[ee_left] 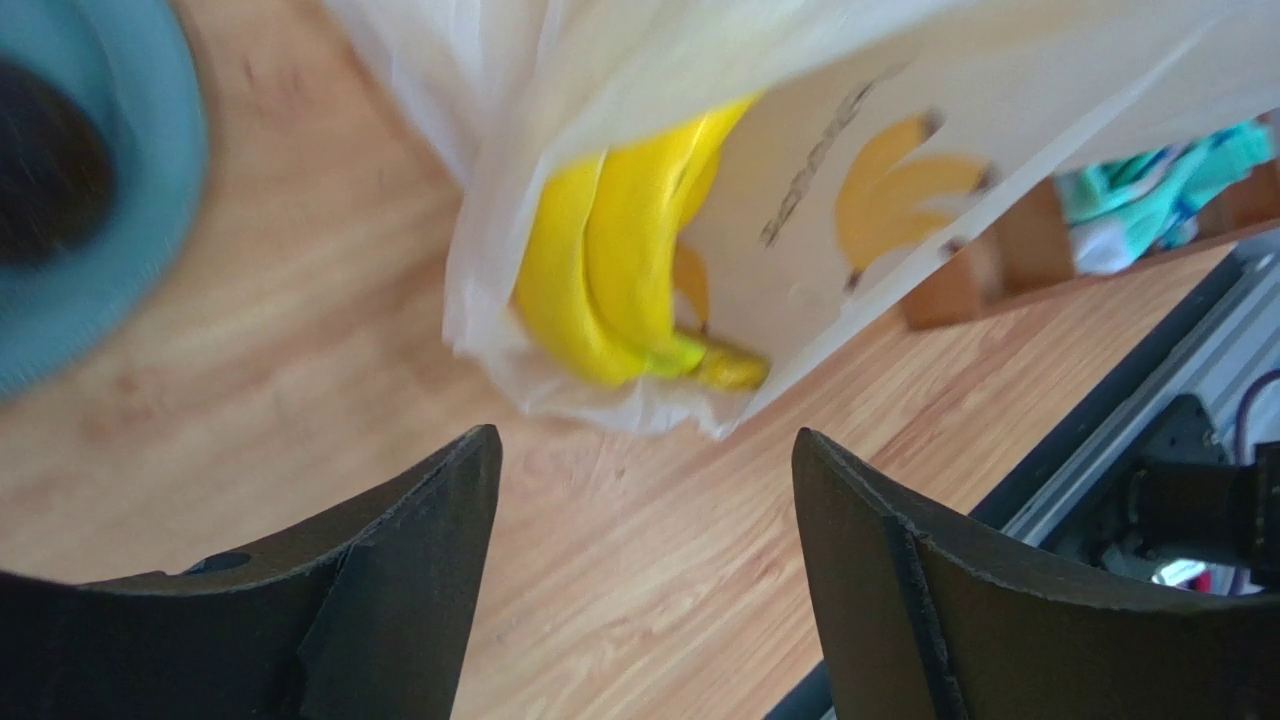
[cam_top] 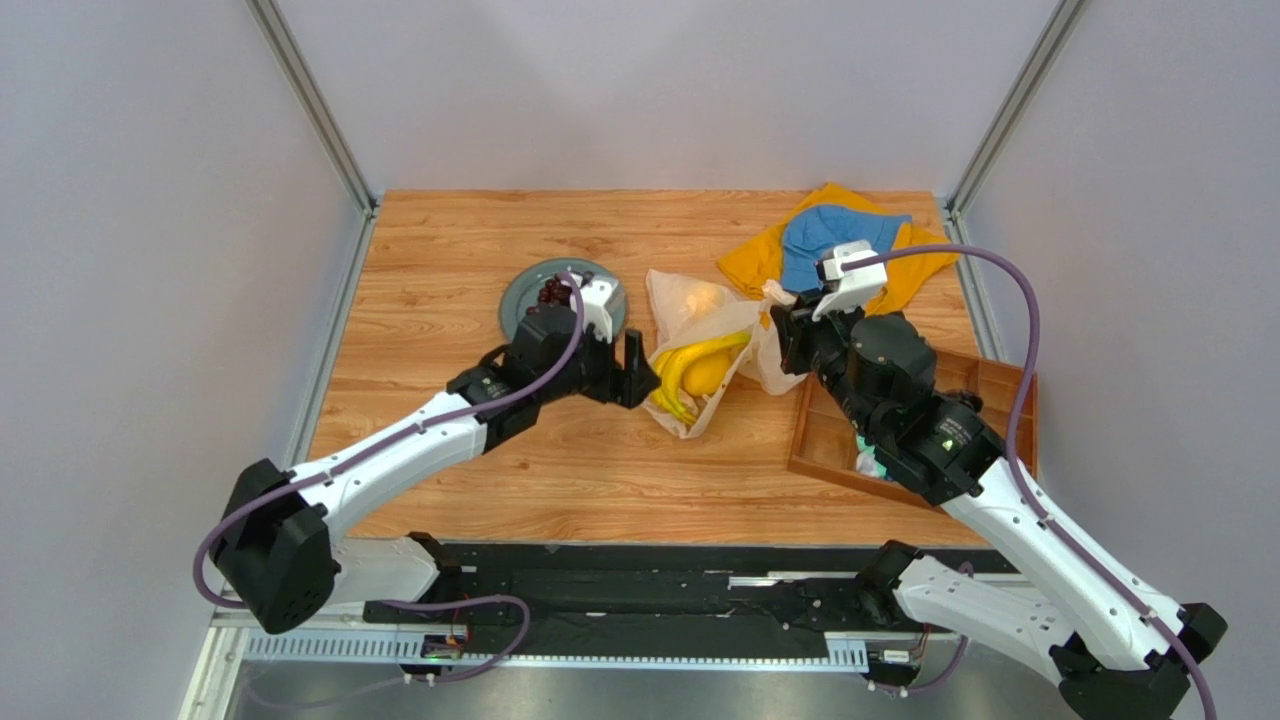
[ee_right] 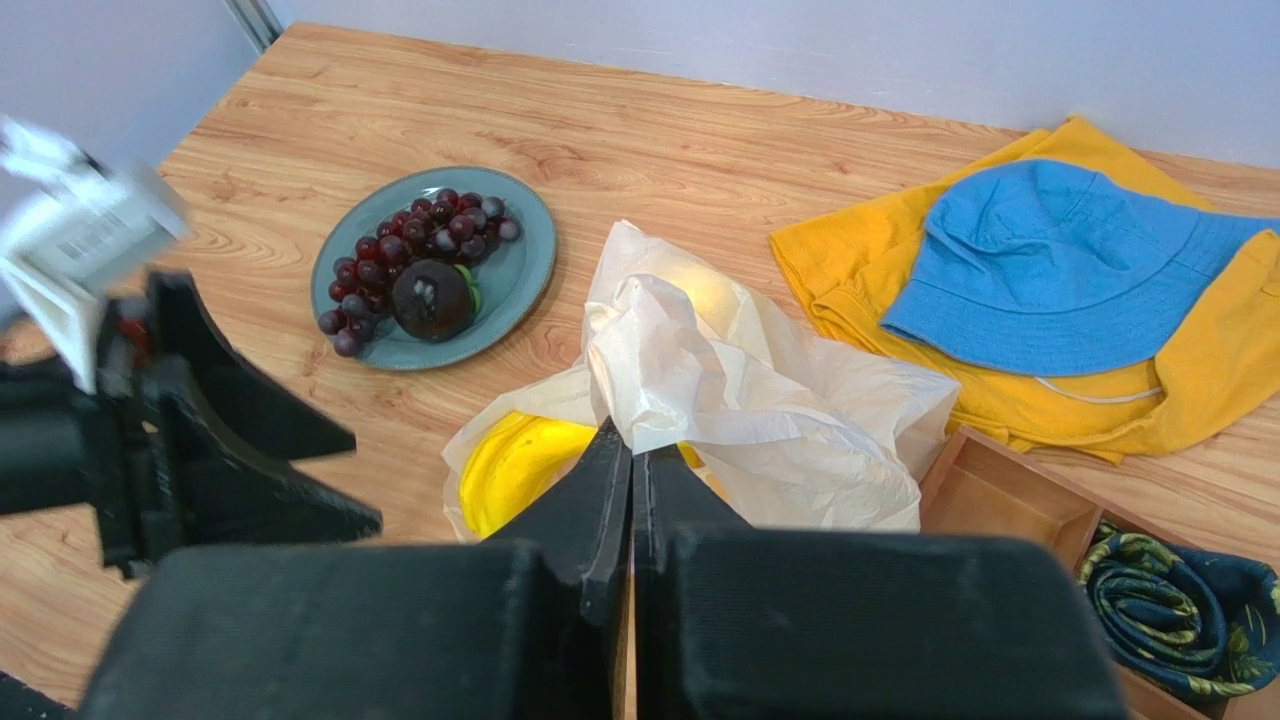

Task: Place the fruits into the plastic bag

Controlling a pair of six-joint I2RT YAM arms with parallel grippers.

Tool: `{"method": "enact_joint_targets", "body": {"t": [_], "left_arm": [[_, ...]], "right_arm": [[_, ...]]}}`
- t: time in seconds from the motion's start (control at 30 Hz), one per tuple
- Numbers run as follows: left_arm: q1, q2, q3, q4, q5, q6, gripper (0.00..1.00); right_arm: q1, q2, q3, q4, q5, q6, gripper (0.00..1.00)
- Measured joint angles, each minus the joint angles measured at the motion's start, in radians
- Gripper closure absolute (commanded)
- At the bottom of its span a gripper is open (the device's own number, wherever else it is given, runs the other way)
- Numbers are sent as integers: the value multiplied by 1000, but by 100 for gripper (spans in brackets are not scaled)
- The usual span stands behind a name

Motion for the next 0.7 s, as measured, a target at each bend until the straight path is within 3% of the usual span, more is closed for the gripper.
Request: {"method": "enact_joint_targets", "body": {"t": [0.17, 0.7], "left_arm": [[3, 14, -135, 15, 8, -86, 28], [60, 198, -208, 240, 44, -218, 42]], "right_arm": [[0, 0, 0, 0, 0, 0, 100], [-3, 0, 0, -2, 4, 0, 100]]}}
